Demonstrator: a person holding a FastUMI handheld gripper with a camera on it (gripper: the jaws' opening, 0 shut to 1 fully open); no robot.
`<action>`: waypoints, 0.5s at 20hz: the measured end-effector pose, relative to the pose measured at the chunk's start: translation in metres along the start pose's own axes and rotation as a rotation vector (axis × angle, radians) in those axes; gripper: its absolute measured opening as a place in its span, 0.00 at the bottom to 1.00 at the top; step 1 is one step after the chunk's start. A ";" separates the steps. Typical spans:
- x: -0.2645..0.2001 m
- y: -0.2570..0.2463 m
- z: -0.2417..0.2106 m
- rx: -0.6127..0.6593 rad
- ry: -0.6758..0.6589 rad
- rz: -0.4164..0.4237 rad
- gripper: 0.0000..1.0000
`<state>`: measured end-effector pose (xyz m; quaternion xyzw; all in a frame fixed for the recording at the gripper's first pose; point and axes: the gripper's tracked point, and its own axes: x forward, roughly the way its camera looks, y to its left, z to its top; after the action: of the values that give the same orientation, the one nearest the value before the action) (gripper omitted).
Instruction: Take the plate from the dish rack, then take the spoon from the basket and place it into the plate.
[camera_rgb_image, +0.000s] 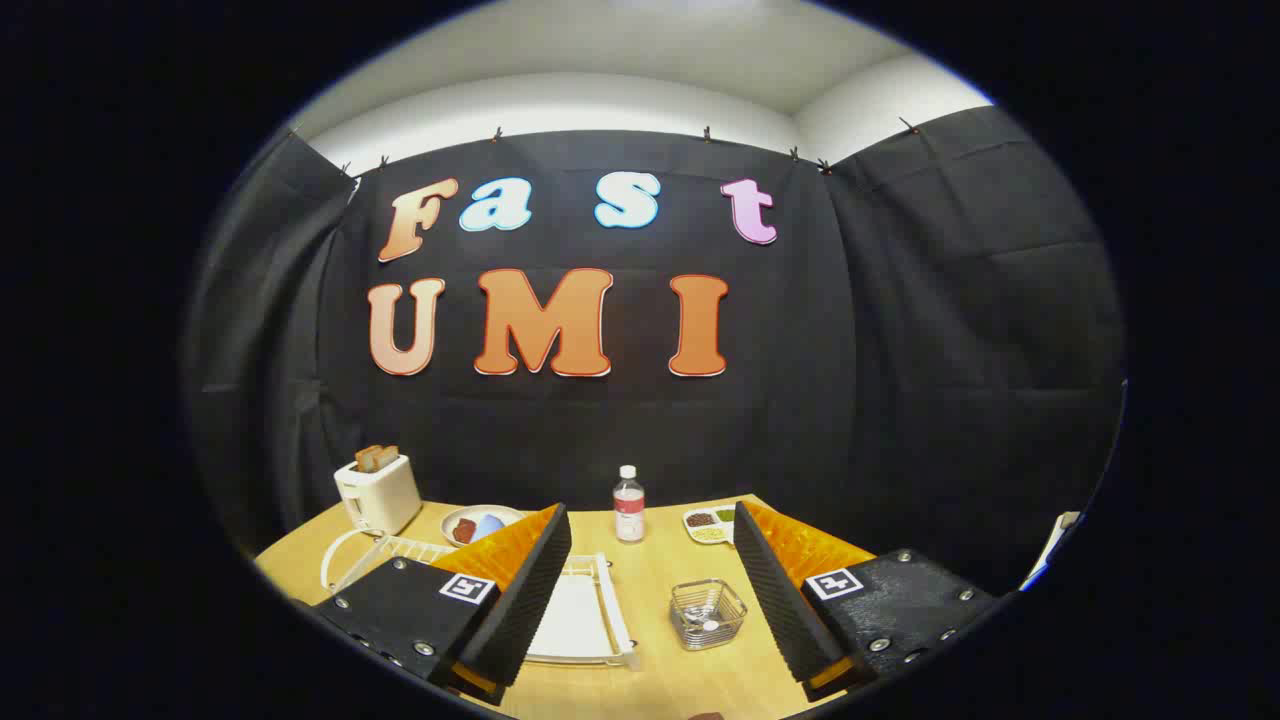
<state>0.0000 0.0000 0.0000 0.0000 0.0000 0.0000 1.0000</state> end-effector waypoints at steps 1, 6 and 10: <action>-0.001 0.004 -0.001 0.004 0.019 0.011 0.97; -0.004 0.027 0.003 -0.004 0.034 0.072 0.97; -0.008 0.038 0.007 0.007 0.043 0.114 0.97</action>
<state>-0.0082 0.0384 0.0073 0.0033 0.0214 0.0568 0.9981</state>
